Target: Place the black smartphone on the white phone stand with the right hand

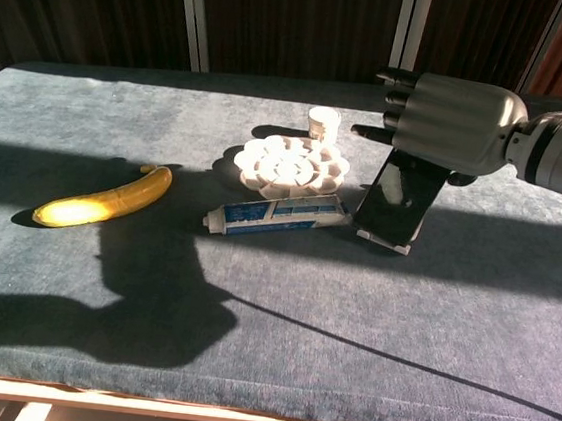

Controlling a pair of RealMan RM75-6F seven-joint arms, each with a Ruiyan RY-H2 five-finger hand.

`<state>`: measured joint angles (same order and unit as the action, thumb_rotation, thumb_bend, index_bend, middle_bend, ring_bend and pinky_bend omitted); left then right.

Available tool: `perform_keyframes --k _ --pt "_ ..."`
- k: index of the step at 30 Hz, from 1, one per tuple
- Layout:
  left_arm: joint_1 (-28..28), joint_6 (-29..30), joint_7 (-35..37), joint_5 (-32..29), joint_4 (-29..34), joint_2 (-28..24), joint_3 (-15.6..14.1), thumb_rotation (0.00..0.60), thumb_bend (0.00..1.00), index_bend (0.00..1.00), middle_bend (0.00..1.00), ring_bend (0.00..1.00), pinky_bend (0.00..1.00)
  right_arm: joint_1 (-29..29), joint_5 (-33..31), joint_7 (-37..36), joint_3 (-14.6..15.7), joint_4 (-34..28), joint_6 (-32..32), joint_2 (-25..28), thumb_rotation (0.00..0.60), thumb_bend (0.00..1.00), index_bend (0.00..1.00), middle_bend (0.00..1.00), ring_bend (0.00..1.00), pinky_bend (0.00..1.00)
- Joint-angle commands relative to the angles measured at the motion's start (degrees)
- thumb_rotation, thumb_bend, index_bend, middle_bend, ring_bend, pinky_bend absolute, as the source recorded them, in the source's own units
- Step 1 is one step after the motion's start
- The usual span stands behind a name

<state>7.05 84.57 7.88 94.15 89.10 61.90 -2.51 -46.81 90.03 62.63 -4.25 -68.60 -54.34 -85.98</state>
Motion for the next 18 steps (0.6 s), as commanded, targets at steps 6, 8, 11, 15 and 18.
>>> perform_keyframes --k 6,8,11,15,18 --pt "0.0 0.0 0.0 0.0 0.0 0.0 0.0 0.6 0.38 0.0 0.0 0.0 0.0 0.3 -0.5 -1.9 -0.2 -0.5 -0.9 0.2 0.6 0.26 0.0 0.36 0.2 0.12" --pt "0.0 0.1 0.0 -0.1 0.0 0.0 0.0 0.6 0.38 0.0 0.0 0.0 0.0 0.6 -0.6 -2.9 -0.2 -1.2 -1.4 0.8 0.6 0.24 0.0 0.33 0.17 0.11" --pt "-0.1 0.2 -0.1 -0.1 0.0 0.0 0.0 0.6 0.38 0.0 0.0 0.0 0.0 1.6 -0.6 -5.6 0.0 -3.3 -2.7 2.3 0.6 0.23 0.0 0.28 0.14 0.1" --pt "-0.2 0.4 -0.1 0.0 0.0 0.0 0.0 0.6 0.38 0.0 0.0 0.0 0.0 4.5 -2.1 -10.9 -0.1 -8.6 -6.0 5.1 0.6 0.21 0.0 0.22 0.1 0.07" --pt "-0.5 1.0 -0.1 0.1 0.0 -0.1 0.0 0.6 0.38 0.0 0.0 0.0 0.0 8.6 -6.1 -15.5 -0.5 -16.0 -9.2 8.5 0.6 0.2 0.0 0.14 0.04 0.01"
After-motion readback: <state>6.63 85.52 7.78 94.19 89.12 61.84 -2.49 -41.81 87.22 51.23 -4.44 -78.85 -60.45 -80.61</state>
